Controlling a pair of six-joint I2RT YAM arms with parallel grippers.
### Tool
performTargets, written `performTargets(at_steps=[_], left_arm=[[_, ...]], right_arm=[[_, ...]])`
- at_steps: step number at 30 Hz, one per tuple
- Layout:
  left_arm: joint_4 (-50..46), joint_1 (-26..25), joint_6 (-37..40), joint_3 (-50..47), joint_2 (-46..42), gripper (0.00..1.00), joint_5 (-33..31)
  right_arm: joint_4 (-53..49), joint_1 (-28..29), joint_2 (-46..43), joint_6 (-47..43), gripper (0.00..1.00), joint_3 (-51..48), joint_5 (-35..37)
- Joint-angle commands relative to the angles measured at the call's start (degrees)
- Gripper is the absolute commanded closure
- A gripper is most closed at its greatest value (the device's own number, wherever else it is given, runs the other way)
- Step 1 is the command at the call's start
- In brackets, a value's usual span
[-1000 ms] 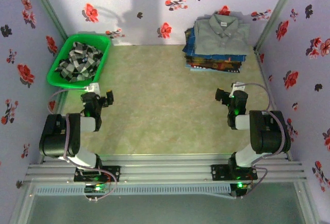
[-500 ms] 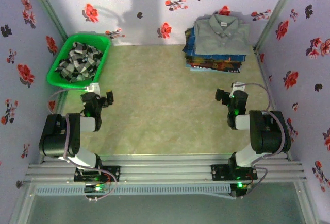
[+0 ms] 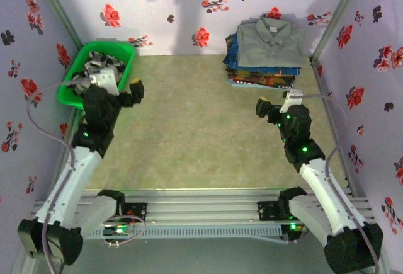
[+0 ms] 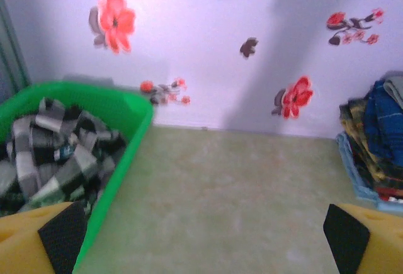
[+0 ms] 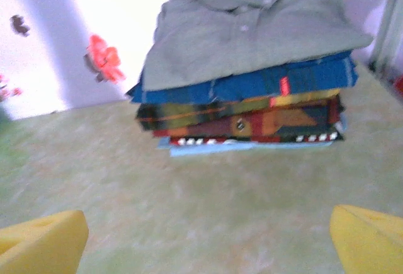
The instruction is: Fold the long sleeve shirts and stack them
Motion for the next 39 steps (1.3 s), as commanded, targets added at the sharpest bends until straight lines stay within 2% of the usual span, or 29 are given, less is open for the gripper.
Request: performTargets(at_steps=[1,3,5,9,14,21,30,34,39], left_arm=[[-35.52,1.02,-7.79,19.23,11.39,0.0,-4.84],[-47.56,2.81,-7.62,32.6,21.34,0.0,-5.34],[-52.91,4.97,-7.21,41.95,29.09,0.0,-5.56],[-55.43,10.04,-6.62,53.95,41.73,0.0,-5.11],[-55.22,15.79,-7.14,63.62,54.75,0.0,-4.26],[-44.86,22.25,-13.72,61.67,63.38,0.0,4.99],[-35.66,26.16,-21.23,58.64,69.16,0.03,12.26],[-35.34,26.76,-23.4,58.58,71.36,0.07,13.18],[-35.77,27.16,-26.17,58.36,73.76,0.23,13.39]], right_arm=[[-20.7,2.8,-0.14,6.22,0.01,6.38,-3.52],[-24.55,4.28,2.25,7.75,0.01,9.86,-6.5],[-27.03,5.94,5.64,8.87,0.01,13.18,-8.98],[-30.36,10.64,13.94,10.16,0.01,20.92,-11.14],[-32.77,17.43,22.39,10.94,0.01,29.34,-13.4],[-34.81,24.94,25.91,14.31,0.01,32.99,-13.04],[-36.8,27.81,23.48,17.04,0.01,31.75,-9.92],[-37.67,27.86,22.34,17.02,0.01,31.58,-8.64],[-38.87,27.81,22.26,16.36,0.01,32.45,-8.04]])
